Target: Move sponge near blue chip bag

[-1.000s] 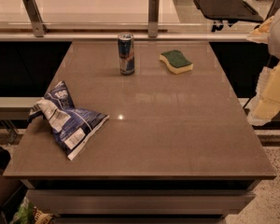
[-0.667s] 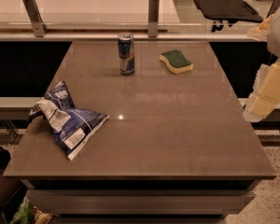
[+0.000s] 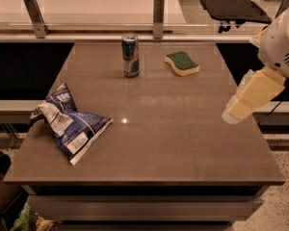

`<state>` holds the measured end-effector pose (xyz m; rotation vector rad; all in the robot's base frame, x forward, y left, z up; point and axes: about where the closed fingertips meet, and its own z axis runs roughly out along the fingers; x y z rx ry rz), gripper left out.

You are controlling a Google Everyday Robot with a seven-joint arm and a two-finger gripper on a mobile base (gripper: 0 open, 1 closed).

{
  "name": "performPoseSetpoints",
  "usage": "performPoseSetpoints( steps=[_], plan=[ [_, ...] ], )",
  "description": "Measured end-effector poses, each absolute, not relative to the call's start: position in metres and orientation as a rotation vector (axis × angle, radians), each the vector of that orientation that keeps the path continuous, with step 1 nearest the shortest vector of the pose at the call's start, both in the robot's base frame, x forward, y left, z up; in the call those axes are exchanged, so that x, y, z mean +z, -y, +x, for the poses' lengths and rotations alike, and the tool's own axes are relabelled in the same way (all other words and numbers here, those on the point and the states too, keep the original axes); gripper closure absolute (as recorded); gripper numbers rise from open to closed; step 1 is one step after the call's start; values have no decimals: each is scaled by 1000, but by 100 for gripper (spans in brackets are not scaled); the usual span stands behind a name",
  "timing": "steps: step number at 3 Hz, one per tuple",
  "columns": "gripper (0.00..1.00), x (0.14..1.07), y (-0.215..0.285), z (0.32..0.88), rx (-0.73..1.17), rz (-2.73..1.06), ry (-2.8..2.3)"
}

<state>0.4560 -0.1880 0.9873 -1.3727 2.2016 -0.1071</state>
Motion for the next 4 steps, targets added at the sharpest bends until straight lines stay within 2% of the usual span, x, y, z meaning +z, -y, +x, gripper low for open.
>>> performPoseSetpoints(
  steps=[2, 3, 4],
  plan=[
    [0, 948, 175, 471, 31, -1072, -2212],
    [0, 923, 172, 493, 146, -914, -2173],
    [0, 913, 178, 517, 176, -794, -2126]
  ],
)
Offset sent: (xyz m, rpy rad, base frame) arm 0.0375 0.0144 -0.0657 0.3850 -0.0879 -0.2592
